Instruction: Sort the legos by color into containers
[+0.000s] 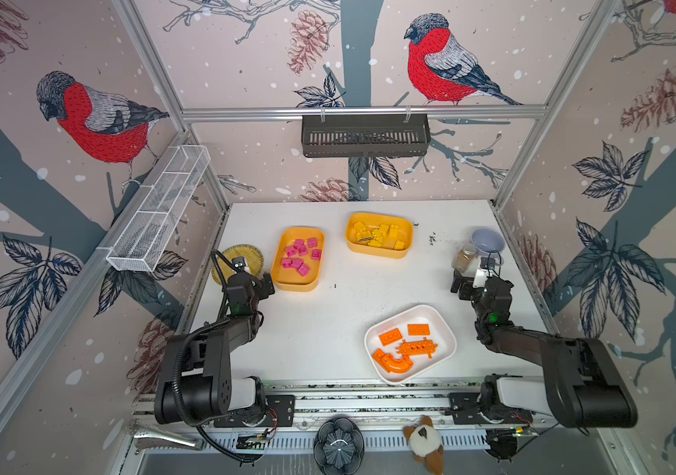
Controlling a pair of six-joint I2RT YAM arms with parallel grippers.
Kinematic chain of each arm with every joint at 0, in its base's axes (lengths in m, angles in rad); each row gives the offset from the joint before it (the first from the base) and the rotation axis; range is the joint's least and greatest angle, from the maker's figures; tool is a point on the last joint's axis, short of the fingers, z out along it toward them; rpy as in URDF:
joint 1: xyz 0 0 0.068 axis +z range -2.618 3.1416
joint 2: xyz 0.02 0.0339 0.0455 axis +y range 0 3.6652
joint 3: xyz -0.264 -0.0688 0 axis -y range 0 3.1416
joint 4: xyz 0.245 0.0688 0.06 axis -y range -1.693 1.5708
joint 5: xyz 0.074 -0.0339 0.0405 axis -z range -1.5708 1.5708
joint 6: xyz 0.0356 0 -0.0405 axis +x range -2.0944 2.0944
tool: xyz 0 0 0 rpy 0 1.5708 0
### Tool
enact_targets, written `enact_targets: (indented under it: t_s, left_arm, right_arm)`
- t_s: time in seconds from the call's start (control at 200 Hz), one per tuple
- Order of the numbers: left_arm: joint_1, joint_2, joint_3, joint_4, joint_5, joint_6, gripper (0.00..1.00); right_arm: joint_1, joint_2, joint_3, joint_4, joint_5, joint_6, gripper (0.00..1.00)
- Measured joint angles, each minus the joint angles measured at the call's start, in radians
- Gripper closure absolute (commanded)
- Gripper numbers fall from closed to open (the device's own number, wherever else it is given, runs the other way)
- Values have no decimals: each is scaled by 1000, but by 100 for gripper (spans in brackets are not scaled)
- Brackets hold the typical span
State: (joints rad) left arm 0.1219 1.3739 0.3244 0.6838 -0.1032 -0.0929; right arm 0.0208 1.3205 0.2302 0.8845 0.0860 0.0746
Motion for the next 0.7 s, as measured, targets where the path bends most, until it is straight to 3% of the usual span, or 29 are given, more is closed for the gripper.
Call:
enact_targets:
  t_s: [0.155,0.37,0.7]
  left_arm:
    - [0,39,7,135,31,40,3]
    - [0,32,-4,198,80,68,3]
    - [0,21,-47,281,180,40,3]
  right_arm:
    - [1,69,1,127,2,-8,1]
    - [4,119,-26,242,34,-19,1]
    - [5,162,-26,298,53,-18,1]
